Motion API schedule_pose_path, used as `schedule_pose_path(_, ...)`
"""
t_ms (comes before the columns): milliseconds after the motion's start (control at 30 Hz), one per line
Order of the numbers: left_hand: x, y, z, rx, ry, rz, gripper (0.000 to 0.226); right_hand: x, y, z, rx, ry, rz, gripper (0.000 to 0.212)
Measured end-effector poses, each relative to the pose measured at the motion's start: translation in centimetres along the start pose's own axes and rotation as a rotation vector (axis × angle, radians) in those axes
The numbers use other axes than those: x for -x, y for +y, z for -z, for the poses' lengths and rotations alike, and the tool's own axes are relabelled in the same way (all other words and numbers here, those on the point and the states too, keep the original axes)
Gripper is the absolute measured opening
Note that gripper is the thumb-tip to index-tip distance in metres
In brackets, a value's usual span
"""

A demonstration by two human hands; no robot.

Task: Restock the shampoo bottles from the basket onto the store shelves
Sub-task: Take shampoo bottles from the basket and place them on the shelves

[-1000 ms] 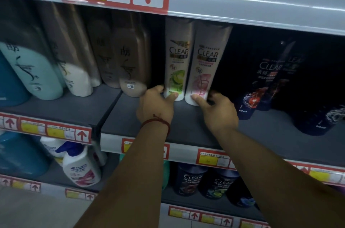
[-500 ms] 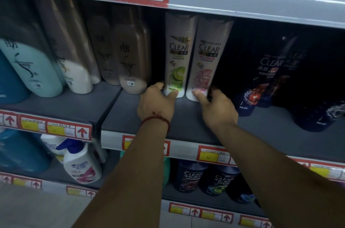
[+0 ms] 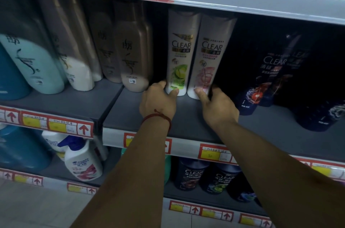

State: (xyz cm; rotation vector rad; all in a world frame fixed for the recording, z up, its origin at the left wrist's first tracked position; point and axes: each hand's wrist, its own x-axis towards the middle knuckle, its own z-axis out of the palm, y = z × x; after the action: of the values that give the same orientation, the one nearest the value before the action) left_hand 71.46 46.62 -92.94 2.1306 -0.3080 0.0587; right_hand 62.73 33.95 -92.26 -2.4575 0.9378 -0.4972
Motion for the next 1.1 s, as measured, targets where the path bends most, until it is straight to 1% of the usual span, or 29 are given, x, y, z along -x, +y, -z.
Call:
schedule_pose_path(200,-0.3,0.0,-0.1,-0.008,-0.028,-0.017,0.05,0.0,0.0,0.0,-0.002,0.0,0.005,0.054)
schedule_pose_path(333,-0.3,-0.1,-0.2,0.012,-0.028,-0.017,0.054,0.0,0.0,0.1,-0.009,-0.002,0.006,0.055)
schedule_pose_path(633,-0.1,0.2,0.2,0.034,-0.047,-0.029,0.05,-0.2,0.1,0.0,-0.004,0.003,0.001,0.057)
schedule_pose_path(700,0.0,0.3,0.4,0.061,-0.063,-0.029,0.047,-0.2,0.1,0.0,0.001,0.001,0.0,0.058)
schedule_pose_path(767,0.0,0.4,0.6,0.069,-0.091,-0.027,0.05,-0.2,0.1,0.1,-0.01,-0.007,-0.006,0.059)
schedule_pose_path(833,0.1,0.5,0.8,0.035,-0.136,-0.043,0.056,-0.1,-0.1,0.3,-0.029,-0.036,-0.026,0.059)
schedule_pose_path(900,0.4,0.8,1.2,-0.006,-0.179,-0.062,0.059,0.0,-0.3,0.5,-0.054,-0.101,-0.037,0.06)
schedule_pose_path(933,0.7,0.9,1.4,-0.024,-0.197,-0.072,0.058,0.0,-0.4,0.7,-0.071,-0.139,-0.035,0.063)
schedule_pose_path(1033,2.3,1.7,2.5,-0.08,-0.245,-0.084,0.044,0.4,-0.5,2.0,-0.162,-0.244,-0.055,0.073)
schedule_pose_path(1100,3.9,2.6,3.0,-0.109,-0.264,-0.115,0.043,1.0,-0.5,3.4,-0.217,-0.323,-0.078,0.072)
